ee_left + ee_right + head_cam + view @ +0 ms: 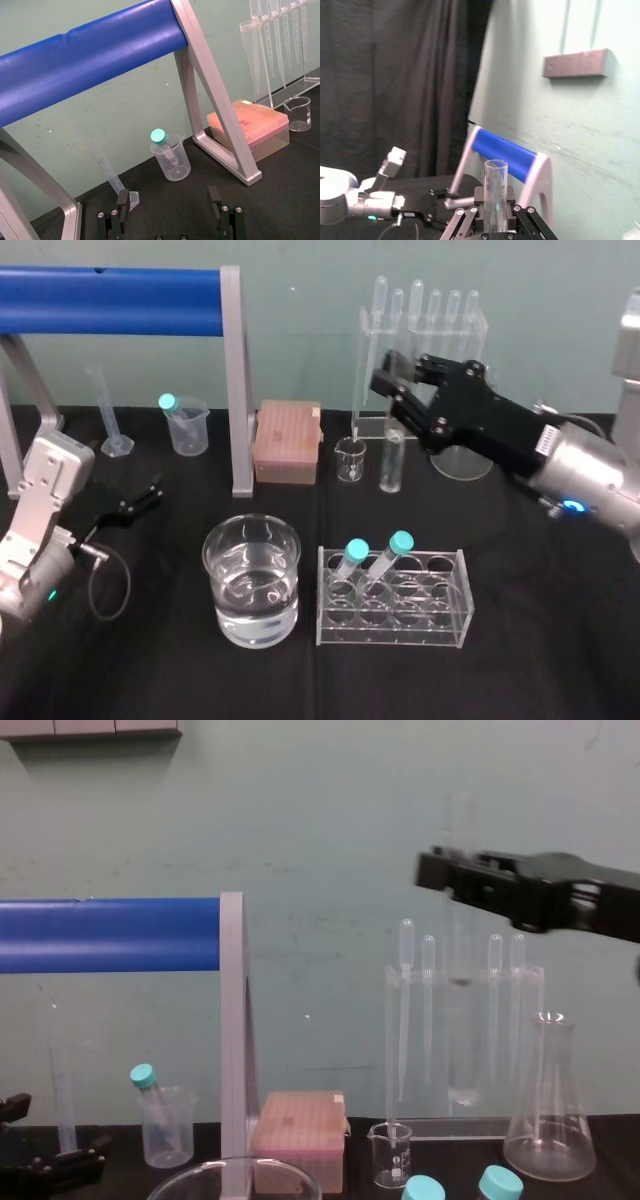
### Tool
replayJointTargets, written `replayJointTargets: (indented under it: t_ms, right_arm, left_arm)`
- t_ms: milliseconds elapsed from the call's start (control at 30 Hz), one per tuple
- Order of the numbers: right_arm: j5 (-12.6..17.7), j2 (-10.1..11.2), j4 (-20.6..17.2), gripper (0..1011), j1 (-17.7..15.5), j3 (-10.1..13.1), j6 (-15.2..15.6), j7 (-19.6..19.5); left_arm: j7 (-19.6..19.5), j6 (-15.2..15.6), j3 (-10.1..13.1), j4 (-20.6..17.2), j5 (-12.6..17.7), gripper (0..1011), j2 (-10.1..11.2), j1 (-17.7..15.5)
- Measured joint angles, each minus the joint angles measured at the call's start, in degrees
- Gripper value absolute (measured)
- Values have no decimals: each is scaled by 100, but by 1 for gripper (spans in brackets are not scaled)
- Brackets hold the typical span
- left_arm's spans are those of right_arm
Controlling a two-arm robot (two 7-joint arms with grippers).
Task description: Hold the test tube with one hand and immerse one end into the beaker, then return it to the test tube rack.
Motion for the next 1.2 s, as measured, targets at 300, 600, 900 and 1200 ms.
replayJointTargets:
  t_ms: [300, 600, 900, 1200]
  right_arm:
    - [19, 425, -745, 234, -984, 508, 313, -702]
    - [-5, 607, -1269, 233, -1694, 903, 522, -1182]
    - [-4, 635, -1436, 233, -2032, 1155, 599, -1279]
    - [-12, 570, -1372, 233, -2075, 1222, 735, -1144]
  left_arm:
    - [0, 0, 0, 0, 0, 1000, 0, 0]
    - [0, 0, 0, 0, 0, 1000, 0, 0]
    - [0, 0, 0, 0, 0, 1000, 0, 0]
    - [0, 0, 0, 0, 0, 1000, 0, 0]
